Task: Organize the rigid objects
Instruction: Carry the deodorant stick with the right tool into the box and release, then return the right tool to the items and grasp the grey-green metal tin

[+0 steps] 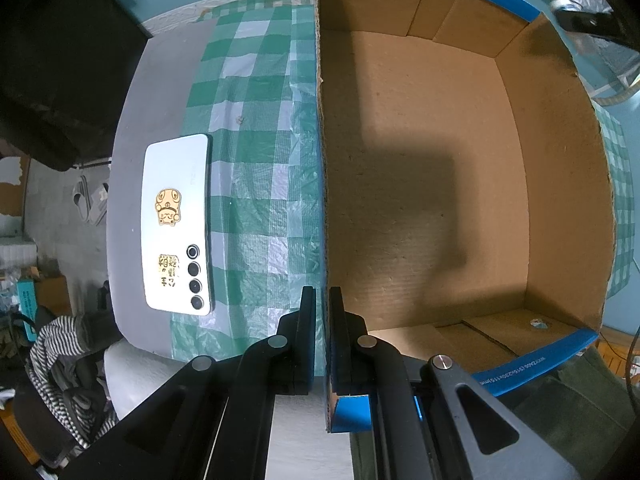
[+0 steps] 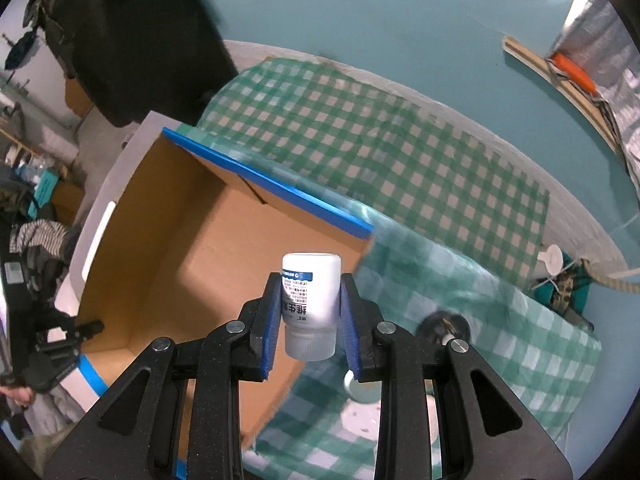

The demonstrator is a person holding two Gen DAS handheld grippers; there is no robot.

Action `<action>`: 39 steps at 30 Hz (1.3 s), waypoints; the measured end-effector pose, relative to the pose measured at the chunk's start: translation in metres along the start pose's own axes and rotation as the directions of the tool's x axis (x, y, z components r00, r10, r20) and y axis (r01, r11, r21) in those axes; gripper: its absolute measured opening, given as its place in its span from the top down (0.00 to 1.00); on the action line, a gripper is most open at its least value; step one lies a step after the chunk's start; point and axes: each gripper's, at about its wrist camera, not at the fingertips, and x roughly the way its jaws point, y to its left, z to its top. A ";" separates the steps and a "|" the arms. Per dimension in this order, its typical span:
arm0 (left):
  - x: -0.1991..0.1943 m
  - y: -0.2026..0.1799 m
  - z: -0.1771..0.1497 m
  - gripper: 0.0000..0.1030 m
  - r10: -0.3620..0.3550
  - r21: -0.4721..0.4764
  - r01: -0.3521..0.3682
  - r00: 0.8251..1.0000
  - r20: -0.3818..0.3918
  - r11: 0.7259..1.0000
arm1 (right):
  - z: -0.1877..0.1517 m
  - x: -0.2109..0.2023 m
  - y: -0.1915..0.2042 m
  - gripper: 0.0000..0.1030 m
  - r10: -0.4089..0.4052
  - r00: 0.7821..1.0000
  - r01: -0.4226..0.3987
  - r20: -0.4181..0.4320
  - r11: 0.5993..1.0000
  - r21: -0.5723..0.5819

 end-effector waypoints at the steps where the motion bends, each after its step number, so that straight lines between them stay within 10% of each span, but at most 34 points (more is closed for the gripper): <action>1: 0.000 0.000 0.000 0.95 -0.001 0.000 0.001 1.000 -0.001 1.000 | 0.002 0.003 0.002 0.74 0.001 1.000 -0.001 -0.005 1.000 -0.005; 39: 0.001 0.002 0.000 0.95 0.002 -0.008 -0.002 1.000 -0.004 1.000 | 0.004 0.016 0.011 0.58 -0.038 0.999 0.037 -0.029 0.999 -0.027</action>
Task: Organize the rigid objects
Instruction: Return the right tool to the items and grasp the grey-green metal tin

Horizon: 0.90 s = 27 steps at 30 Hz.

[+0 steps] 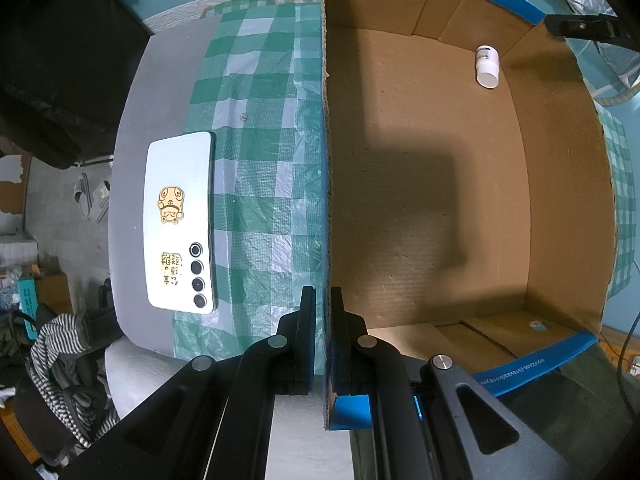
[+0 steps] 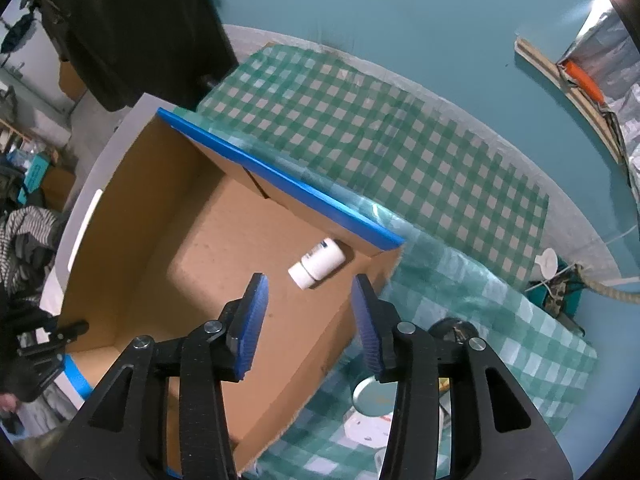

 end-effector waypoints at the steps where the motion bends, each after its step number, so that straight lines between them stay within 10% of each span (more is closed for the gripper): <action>1: 0.000 0.000 0.000 0.95 0.000 0.000 0.000 1.000 0.000 1.000 | -0.001 -0.004 -0.001 0.57 -0.002 1.000 0.002 0.004 1.000 0.003; 27: 0.002 -0.001 -0.003 0.95 0.008 -0.001 -0.008 1.000 -0.002 1.000 | -0.061 -0.026 -0.057 0.46 -0.040 0.999 0.043 -0.019 0.990 0.135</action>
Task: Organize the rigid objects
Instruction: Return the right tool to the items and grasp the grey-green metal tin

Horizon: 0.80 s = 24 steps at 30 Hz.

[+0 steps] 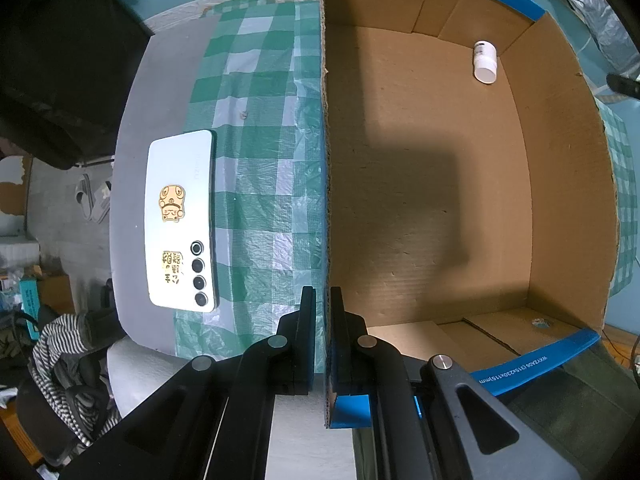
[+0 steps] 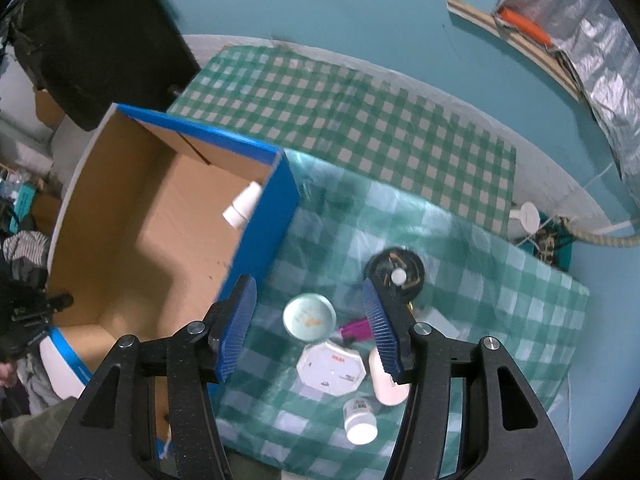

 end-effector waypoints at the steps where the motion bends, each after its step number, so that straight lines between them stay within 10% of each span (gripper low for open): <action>1: 0.000 0.000 0.000 0.95 0.000 -0.001 0.000 1.000 -0.001 1.000 | -0.003 0.002 -0.001 0.46 -0.001 1.000 0.001 -0.004 1.000 0.003; 24: -0.002 0.000 0.000 0.95 0.000 -0.005 0.000 1.000 -0.007 1.000 | -0.032 0.077 0.000 0.46 -0.010 0.995 0.009 -0.095 1.000 -0.010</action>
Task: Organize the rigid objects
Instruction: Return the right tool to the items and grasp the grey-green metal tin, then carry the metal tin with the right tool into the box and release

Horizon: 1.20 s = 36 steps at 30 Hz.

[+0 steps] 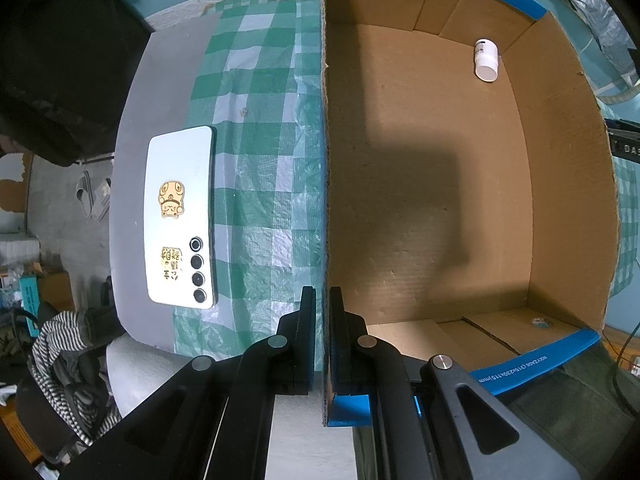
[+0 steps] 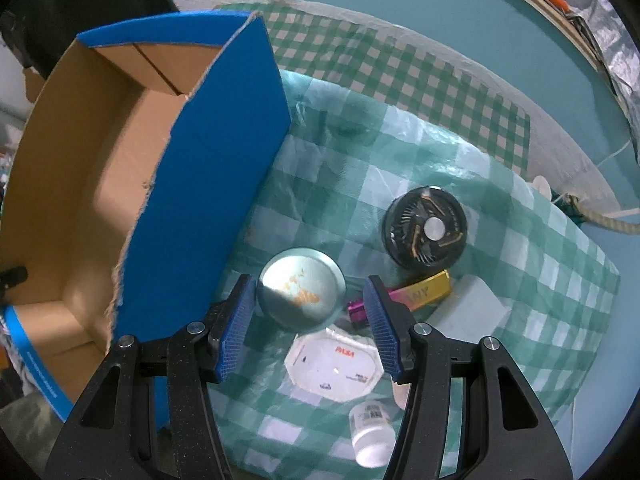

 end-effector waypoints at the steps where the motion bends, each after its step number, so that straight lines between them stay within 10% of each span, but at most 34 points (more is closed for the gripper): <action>1: 0.000 0.000 0.000 0.95 -0.001 0.000 0.001 1.000 0.001 1.000 | 0.000 0.002 0.001 0.46 -0.002 1.000 0.002 0.000 1.000 -0.002; 36: -0.001 0.000 0.001 0.95 -0.006 0.003 0.006 1.000 0.003 1.000 | 0.015 -0.034 0.010 0.57 -0.001 0.999 0.002 0.038 0.999 -0.043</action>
